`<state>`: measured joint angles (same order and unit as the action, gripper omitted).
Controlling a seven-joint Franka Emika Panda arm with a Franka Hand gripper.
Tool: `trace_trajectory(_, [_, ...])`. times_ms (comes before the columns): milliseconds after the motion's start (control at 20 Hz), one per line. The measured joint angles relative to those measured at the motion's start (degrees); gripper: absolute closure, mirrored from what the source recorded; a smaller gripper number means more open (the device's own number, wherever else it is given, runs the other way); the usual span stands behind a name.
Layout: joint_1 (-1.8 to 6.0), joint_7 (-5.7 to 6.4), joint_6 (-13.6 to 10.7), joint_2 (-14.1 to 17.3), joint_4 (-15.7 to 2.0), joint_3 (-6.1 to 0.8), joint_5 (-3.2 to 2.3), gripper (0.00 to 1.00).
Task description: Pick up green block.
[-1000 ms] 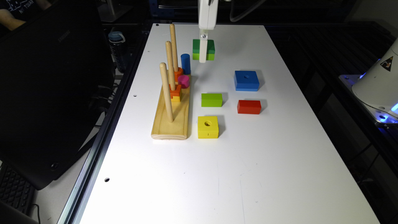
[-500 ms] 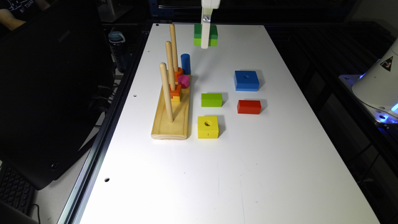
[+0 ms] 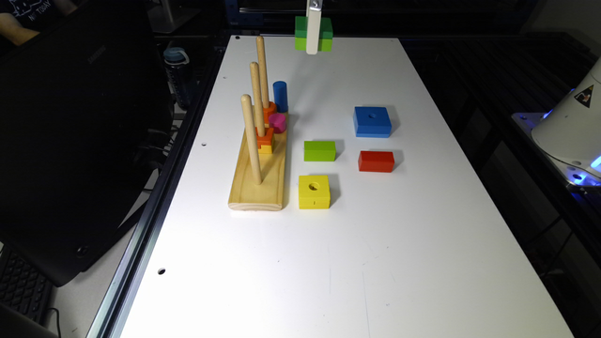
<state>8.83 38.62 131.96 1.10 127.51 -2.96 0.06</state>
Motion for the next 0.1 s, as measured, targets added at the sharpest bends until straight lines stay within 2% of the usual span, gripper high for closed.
trace_trajectory(100, [0.0, 0.0, -1.74, -1.11, -0.58, 0.0, 0.04, 1.0])
